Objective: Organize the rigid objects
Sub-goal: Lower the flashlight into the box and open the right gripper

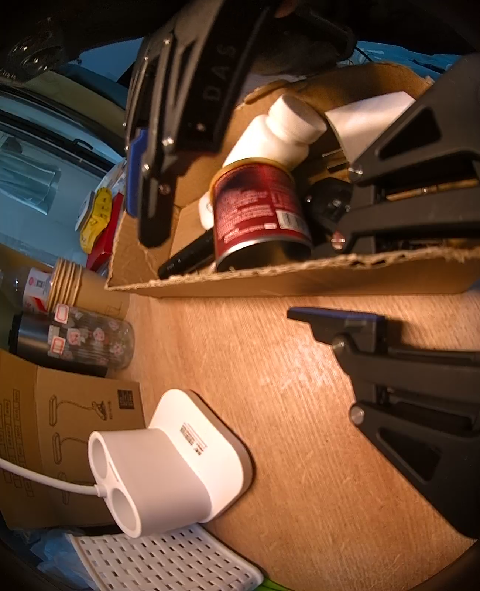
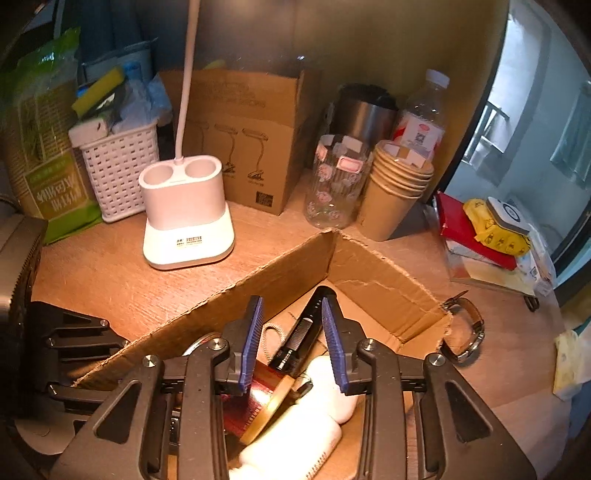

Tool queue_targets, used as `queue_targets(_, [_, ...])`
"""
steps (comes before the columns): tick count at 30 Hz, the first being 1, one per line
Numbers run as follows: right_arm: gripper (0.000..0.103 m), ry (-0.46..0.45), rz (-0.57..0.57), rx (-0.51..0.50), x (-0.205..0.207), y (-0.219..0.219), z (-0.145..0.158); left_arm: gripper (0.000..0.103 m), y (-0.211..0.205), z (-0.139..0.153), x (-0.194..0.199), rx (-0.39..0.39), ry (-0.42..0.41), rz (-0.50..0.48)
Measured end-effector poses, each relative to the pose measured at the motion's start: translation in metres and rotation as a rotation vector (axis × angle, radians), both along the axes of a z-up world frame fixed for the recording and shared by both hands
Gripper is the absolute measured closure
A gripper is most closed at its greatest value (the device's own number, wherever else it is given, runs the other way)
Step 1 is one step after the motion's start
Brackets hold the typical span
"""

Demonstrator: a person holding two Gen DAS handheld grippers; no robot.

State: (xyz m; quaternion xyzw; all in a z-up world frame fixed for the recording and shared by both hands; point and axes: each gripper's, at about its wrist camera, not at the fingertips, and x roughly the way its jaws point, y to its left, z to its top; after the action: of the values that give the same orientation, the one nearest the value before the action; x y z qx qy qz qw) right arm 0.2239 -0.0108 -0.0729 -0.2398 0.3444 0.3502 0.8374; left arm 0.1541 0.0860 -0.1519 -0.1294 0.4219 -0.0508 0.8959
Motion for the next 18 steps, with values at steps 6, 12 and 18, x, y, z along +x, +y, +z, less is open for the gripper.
queue_targets(6, [0.065,-0.016,-0.042,0.025,0.004,-0.019,0.009,0.088,0.0,0.0,0.0,0.0,0.0,0.0])
queue_targets(12, [0.062,-0.023,-0.1,0.057,0.009,-0.044,0.017,0.088,-0.001,0.0,0.0,0.0,0.0,0.0])
queue_targets(18, [0.061,-0.034,-0.155,0.082,0.015,-0.069,0.024,0.088,-0.001,0.0,0.0,0.0,0.0,0.0])
